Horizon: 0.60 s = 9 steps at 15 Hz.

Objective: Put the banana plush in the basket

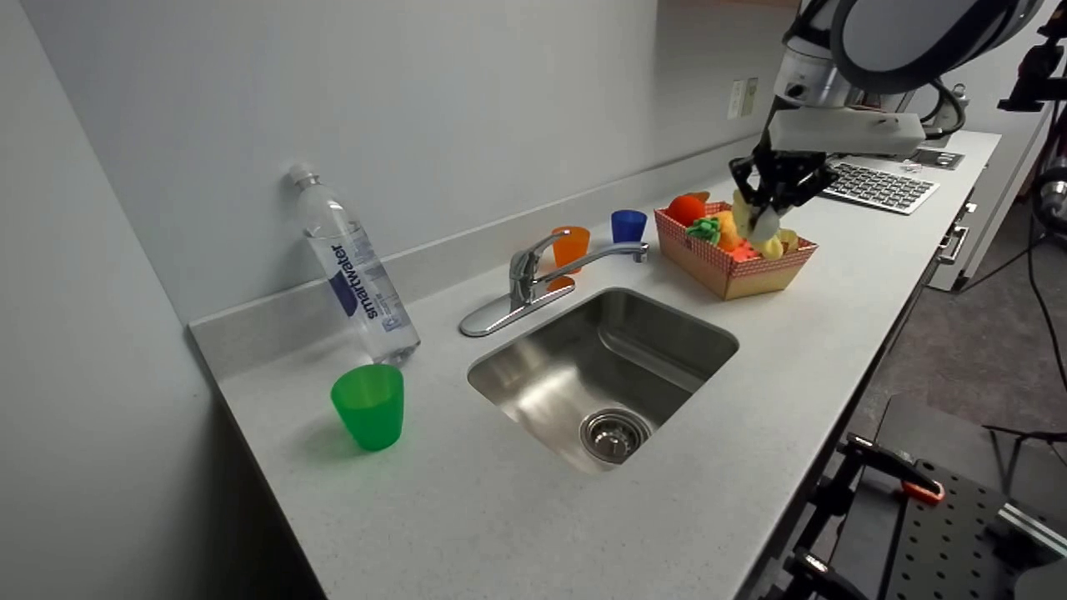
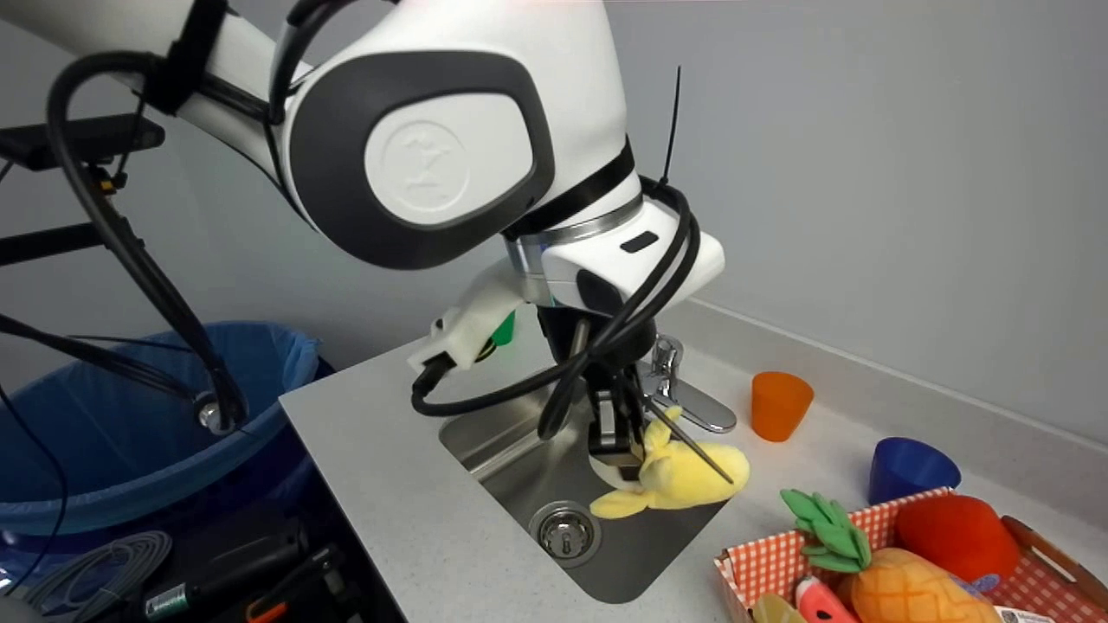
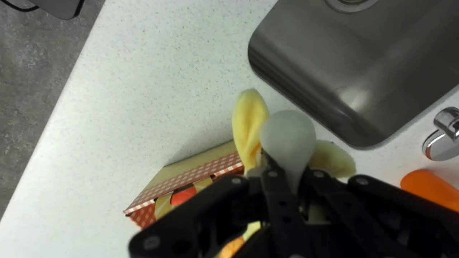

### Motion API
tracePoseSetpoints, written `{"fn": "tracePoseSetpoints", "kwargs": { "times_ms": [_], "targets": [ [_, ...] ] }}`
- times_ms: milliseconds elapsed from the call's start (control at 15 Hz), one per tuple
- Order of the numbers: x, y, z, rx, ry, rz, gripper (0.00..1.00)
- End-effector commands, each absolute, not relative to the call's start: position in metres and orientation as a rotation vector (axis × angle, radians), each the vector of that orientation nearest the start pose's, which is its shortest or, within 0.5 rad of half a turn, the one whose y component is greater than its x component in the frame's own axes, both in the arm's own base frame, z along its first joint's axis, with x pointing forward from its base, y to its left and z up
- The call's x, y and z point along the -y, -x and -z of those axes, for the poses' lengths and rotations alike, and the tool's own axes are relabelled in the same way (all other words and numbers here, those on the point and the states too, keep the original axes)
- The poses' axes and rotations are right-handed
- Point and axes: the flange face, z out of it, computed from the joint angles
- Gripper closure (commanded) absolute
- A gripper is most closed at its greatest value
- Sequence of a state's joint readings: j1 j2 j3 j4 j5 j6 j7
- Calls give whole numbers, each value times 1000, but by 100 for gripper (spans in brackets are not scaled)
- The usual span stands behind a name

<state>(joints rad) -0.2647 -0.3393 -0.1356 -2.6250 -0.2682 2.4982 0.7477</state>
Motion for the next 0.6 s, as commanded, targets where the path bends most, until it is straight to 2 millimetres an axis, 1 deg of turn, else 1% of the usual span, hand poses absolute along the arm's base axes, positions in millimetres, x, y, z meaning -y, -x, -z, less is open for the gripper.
{"fn": "tracePoseSetpoints", "kwargs": {
  "times_ms": [0, 200, 533],
  "targets": [
    [183, -400, -397, -1529, 2834, 378, 97],
    [204, -406, -397, -1579, 2820, 374, 97],
    [247, -411, -384, -1694, 2787, 325, 97]
  ]
}}
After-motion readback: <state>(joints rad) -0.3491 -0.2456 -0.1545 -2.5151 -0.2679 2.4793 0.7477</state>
